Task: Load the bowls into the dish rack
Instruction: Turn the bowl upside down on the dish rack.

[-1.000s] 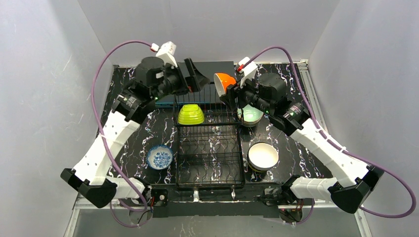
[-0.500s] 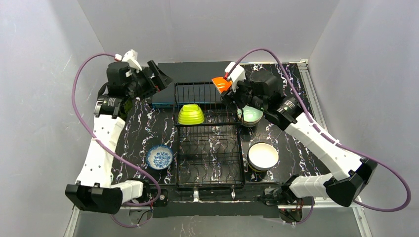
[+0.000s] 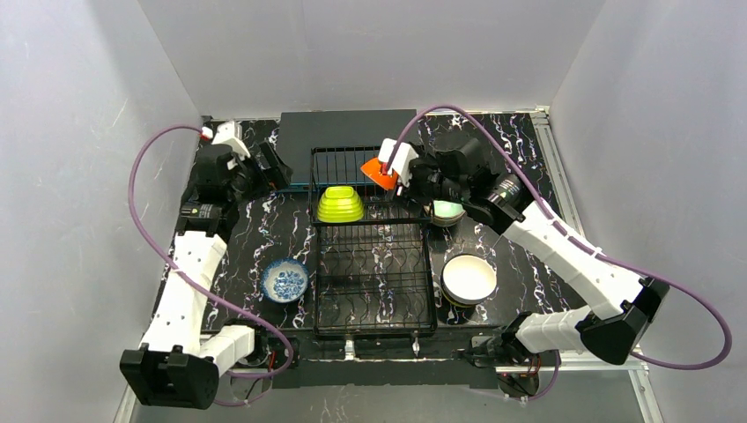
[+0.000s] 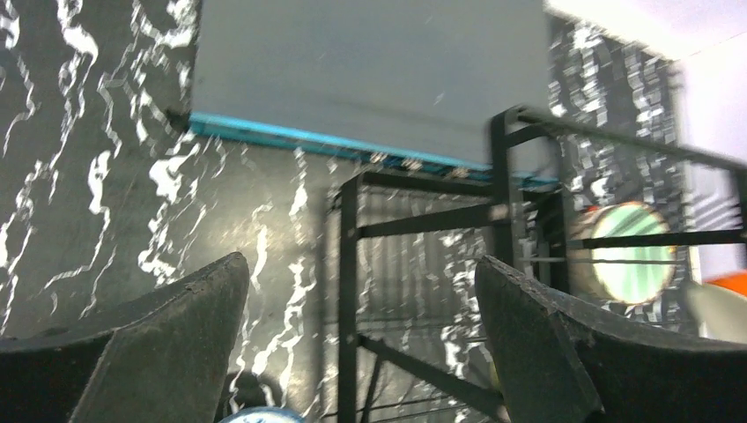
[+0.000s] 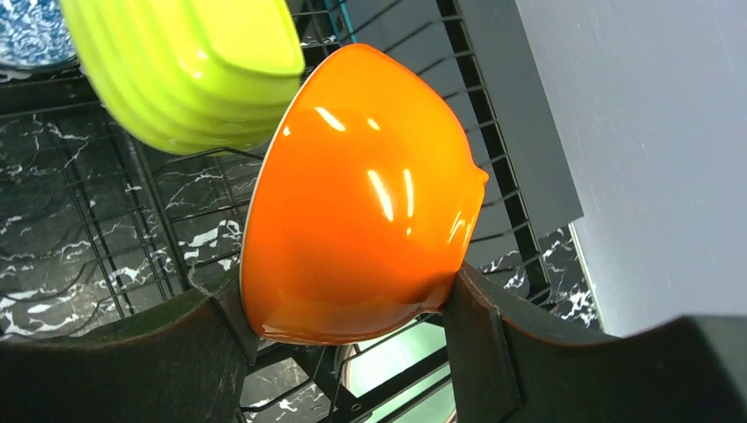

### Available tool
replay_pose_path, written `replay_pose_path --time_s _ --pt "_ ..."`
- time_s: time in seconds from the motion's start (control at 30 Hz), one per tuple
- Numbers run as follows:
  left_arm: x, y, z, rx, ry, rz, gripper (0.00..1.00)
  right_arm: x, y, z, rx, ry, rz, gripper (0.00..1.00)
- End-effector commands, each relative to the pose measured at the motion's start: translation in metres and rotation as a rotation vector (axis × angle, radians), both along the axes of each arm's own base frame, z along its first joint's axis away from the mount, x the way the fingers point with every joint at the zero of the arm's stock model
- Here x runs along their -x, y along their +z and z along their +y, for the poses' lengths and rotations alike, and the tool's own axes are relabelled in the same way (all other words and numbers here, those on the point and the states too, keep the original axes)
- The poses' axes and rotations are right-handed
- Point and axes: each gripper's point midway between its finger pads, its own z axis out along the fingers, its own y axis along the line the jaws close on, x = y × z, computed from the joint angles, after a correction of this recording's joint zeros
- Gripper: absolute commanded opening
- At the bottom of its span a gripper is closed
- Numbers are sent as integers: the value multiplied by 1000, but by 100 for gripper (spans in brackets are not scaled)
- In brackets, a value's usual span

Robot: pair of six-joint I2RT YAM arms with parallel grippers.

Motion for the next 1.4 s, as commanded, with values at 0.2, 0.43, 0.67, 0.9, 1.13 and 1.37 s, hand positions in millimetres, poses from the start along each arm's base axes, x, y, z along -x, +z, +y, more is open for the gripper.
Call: replay_pose_path --time_s 0.2,0.43,0.67,0.9,1.13,1.37 --pt "3 -68 26 -140 56 57 98 20 28 5 62 156 -159 1" --pt "9 -78 27 -132 72 79 98 28 23 7 121 224 -200 1" --pt "12 -84 27 -136 65 102 98 23 25 2 180 201 -270 1" --pt "12 -89 26 -138 60 116 98 17 42 -1 138 149 -361 1" --pt "12 -91 26 -138 54 122 98 6 63 -13 85 49 -481 1" --pt "12 -93 25 -139 51 131 98 21 41 -15 194 162 -420 1"
